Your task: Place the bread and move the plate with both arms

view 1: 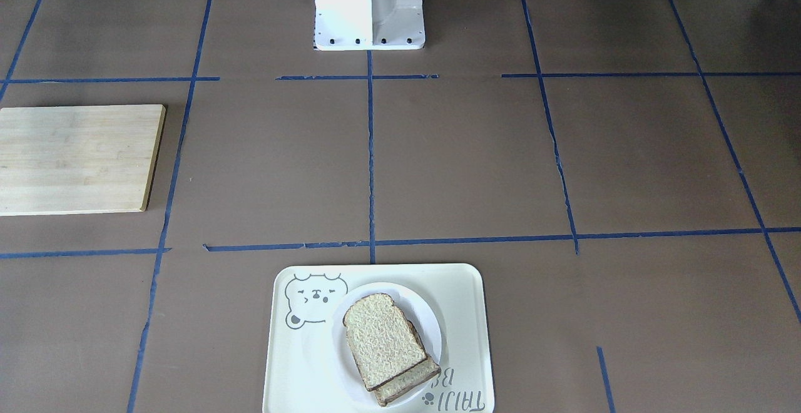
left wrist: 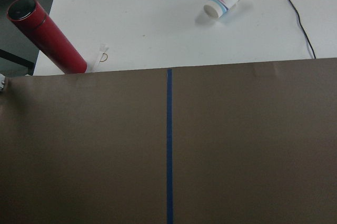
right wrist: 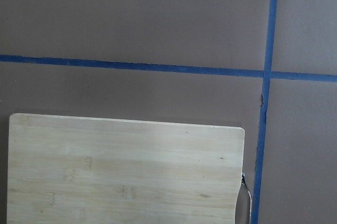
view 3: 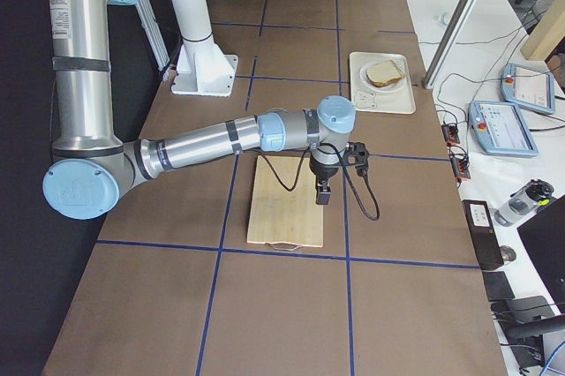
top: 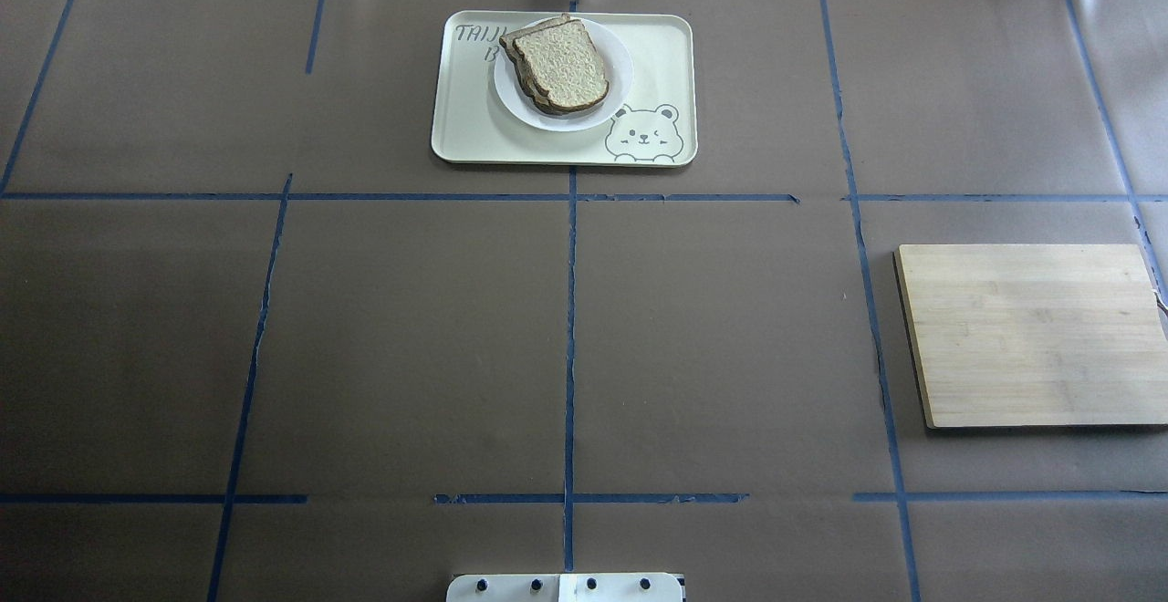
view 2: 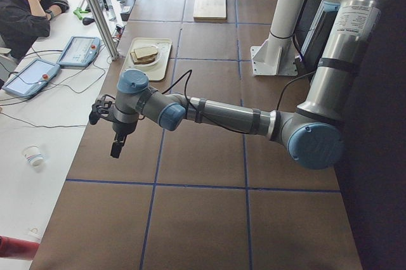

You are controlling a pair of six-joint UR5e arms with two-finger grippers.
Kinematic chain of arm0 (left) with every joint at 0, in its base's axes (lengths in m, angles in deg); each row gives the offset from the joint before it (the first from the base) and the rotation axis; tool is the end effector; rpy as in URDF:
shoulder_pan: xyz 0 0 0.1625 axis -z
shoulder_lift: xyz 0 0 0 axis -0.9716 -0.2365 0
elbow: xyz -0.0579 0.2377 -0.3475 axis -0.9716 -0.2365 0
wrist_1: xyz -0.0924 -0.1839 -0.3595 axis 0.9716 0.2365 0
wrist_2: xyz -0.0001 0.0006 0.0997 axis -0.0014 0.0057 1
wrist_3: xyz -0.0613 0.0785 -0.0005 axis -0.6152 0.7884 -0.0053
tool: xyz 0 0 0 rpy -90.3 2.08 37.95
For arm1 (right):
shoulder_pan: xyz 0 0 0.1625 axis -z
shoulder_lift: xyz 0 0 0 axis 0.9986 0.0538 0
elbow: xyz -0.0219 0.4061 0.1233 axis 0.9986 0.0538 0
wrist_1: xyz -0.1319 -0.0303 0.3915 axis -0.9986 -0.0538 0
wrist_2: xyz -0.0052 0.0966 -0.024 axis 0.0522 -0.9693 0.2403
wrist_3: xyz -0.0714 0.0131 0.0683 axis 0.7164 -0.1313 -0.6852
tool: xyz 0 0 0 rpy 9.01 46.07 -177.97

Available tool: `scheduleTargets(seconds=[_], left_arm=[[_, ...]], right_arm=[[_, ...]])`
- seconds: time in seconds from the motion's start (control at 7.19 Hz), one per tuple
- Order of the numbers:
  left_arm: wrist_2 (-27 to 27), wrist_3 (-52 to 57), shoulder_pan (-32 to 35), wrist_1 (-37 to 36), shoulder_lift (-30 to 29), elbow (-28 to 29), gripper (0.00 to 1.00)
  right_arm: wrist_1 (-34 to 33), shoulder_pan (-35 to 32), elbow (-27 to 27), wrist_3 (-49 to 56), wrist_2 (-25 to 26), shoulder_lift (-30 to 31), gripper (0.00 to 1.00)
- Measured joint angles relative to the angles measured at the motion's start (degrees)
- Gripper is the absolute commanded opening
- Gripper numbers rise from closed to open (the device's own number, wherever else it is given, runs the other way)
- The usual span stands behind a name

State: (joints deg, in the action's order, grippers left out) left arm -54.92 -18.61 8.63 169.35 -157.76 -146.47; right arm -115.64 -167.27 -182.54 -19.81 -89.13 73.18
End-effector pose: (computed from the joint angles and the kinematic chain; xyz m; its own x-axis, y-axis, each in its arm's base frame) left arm -0.0289 -0.6108 0.5436 0.8273 0.0020 -0.5618 0.1633 0.9560 0.2439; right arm -0.0181 -0.4889 0.5373 0.7109 -0.0538 0.7012 0.0540 0.9983 0.0218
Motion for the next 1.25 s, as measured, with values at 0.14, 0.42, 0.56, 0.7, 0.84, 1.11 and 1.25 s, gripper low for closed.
scheduleTargets(seconds=[0.14, 0.42, 0.56, 0.7, 0.84, 1.11, 1.25], left_arm=[[-2.99, 5.26, -0.08, -5.94, 1.77, -1.42, 1.0], [-12.49, 14.75, 0.26, -11.07, 5.95, -1.36, 1.0], [-14.56, 18.36, 0.83, -12.25, 7.51, -0.82, 1.0], [-15.27, 22.46, 2.15, -13.89, 8.31, -0.07, 1.0], [-15.44, 26.5, 4.09, -16.21, 8.66, 0.31, 1.0], [-15.5, 30.76, 6.65, -19.44, 9.95, 0.28, 1.0], [-15.59, 31.13, 7.0, -19.53, 11.44, 0.18, 1.0]], right_arm=[[0.0, -0.25, 0.02, 0.08, 0.0, 0.08, 1.0], [-0.05, -1.28, 0.3, 0.22, -0.32, 0.07, 1.0], [-0.1, -1.83, 0.68, 0.24, -0.59, 0.07, 1.0], [-0.14, -2.3, 1.09, 0.24, -0.8, 0.1, 1.0], [-0.18, -2.81, 1.42, 0.27, -1.22, 0.17, 1.0], [-0.18, -4.01, 2.12, 0.86, -3.01, 0.9, 1.0], [-0.13, -4.74, 3.02, 3.02, -3.3, 1.62, 1.0]])
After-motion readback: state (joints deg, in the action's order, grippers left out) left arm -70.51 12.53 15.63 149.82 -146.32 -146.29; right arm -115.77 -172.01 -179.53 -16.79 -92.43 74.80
